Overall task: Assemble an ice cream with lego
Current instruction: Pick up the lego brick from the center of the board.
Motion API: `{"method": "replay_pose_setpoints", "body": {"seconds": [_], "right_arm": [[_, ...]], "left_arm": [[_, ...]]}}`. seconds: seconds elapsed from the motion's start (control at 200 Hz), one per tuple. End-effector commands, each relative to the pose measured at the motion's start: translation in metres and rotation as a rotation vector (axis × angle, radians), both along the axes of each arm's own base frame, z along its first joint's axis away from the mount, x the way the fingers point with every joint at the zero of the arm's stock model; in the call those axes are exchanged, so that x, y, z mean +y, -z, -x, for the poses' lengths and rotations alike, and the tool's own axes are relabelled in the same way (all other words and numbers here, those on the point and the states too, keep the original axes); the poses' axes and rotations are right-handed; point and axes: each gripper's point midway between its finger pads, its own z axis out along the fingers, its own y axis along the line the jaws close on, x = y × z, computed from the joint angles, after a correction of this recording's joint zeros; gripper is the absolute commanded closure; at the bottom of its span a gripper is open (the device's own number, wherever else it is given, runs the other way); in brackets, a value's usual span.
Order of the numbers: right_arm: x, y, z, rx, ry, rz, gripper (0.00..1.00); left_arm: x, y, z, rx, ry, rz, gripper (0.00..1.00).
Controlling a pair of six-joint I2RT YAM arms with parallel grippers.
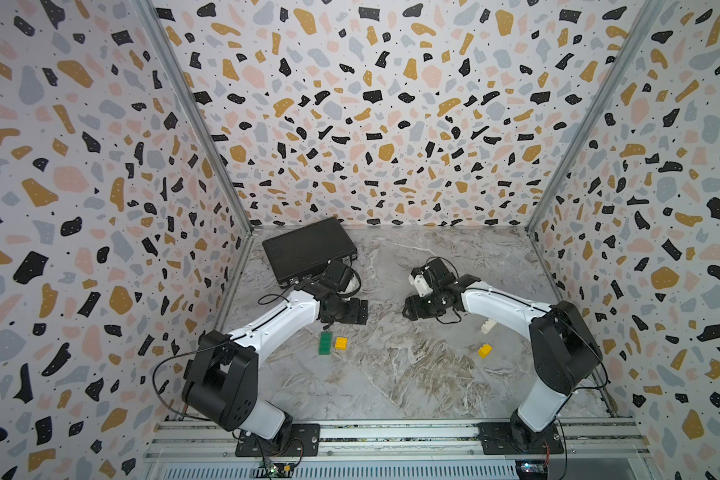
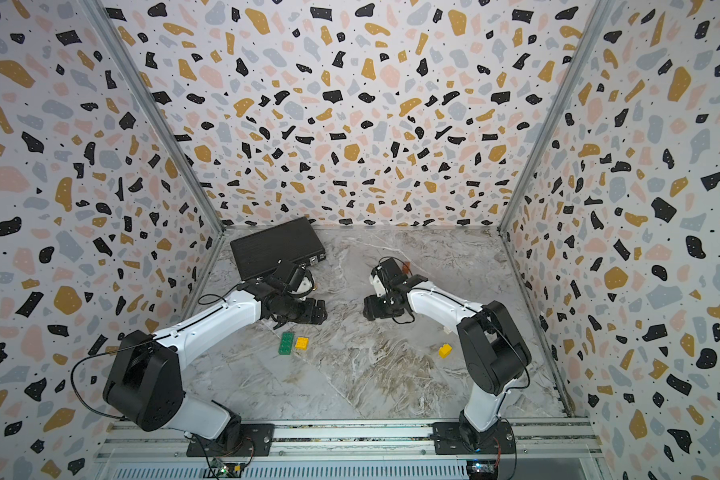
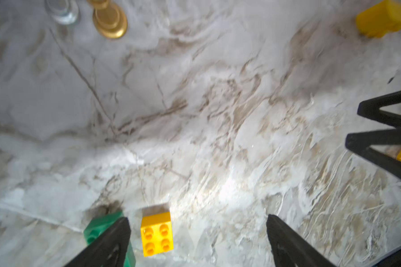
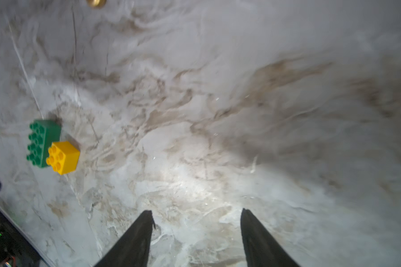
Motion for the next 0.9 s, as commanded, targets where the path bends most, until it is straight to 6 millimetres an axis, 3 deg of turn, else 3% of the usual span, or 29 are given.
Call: {"method": "replay_pose_setpoints", "body": {"seconds": [0.0, 0.125, 0.2, 0.591, 0.896], "right_arm": [[0.025, -0.025, 0.010, -0.129, -0.076, -0.110, 0.38], [0.029, -0.016, 0.015, -0.163, -0.080, -0.155, 0.43], [0.034, -0.020, 0.011, -0.191, -0.079, -0.192, 0.47], [0.038, -0.025, 0.014, -0.228, -0.089, -0.263, 0.49], [0.037, -0.026, 0.014, -0.229, -0.085, -0.262, 0.50]], "left_arm": [[0.015, 0.001, 0.018, 0.023, 0.014, -0.080, 0.11], [0.012, 0.018, 0.029, 0.085, 0.024, -0.110, 0.18], [0.008, 0.029, 0.031, 0.116, 0.020, -0.116, 0.21], [0.026, 0.061, 0.031, 0.156, -0.033, -0.248, 0.30], [0.023, 0.083, 0.037, 0.223, -0.030, -0.249, 0.37]]}}
